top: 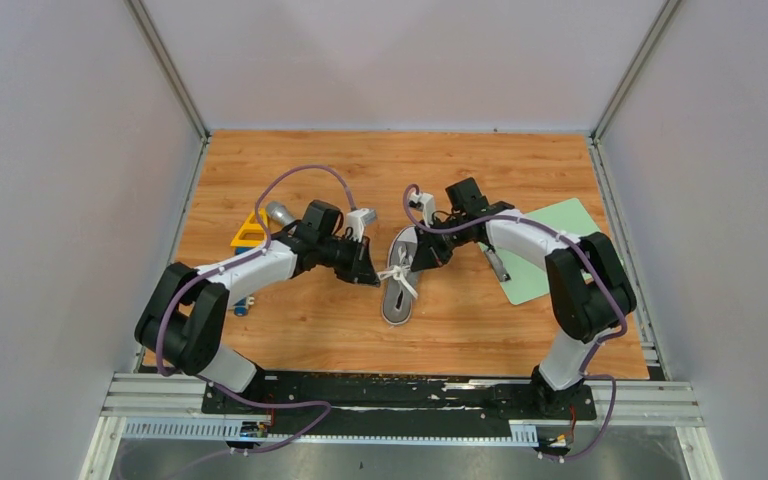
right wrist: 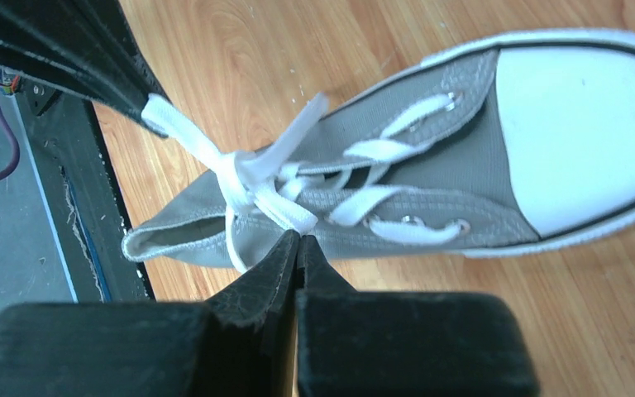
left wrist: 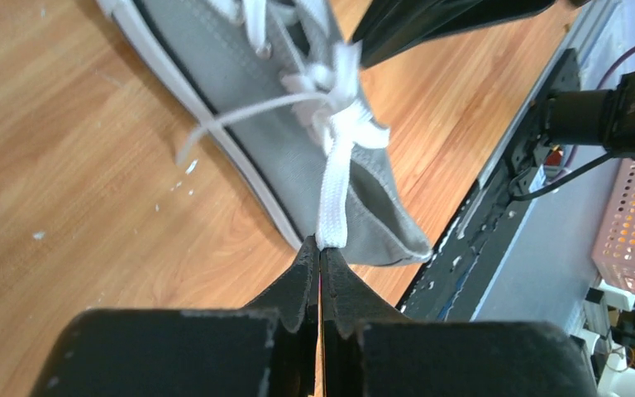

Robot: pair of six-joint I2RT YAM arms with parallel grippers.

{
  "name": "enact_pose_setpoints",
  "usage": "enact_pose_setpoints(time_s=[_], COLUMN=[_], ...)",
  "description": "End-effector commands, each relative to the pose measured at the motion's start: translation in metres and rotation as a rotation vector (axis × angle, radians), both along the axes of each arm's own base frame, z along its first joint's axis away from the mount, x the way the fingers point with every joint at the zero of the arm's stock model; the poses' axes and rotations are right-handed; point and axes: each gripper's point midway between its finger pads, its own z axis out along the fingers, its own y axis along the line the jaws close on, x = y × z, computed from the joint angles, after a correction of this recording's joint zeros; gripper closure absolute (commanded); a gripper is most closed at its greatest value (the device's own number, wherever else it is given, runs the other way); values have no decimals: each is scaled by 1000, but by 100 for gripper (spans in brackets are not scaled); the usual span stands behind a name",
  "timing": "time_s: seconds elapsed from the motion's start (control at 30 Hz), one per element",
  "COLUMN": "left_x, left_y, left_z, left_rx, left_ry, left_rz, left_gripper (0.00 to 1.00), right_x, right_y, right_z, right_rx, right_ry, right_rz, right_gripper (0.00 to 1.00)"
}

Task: Tie the shoes
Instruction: Tie the shoelace on the shoe.

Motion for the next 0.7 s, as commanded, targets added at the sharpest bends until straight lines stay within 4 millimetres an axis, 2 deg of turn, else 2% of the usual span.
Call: enact_pose_setpoints(time_s=[0.0, 0.17, 0.33, 0.6, 0.67], left_x=[-1, 2, 13, 20, 24], left_y=[10, 23, 43, 55, 45], left_z=[-7, -27, -45, -77, -73], left_rx=[33, 125, 227, 330, 286], left_ry=[-47, -43, -36, 38, 38], left_rz=[-7, 20, 84, 109, 84], left_gripper=[100, 100, 100, 100, 100], right_x=[2, -6, 1, 12, 8], right_y=[-13, -26, -44, -62, -56], right_z=[13, 7, 0, -9, -3], right_rx=[-2, -32, -72, -106, -55], right_ry=[-66, -57, -62, -64, -37], right_rz=[-37, -68, -122, -180, -154], right_gripper=[100, 100, 100, 100, 100])
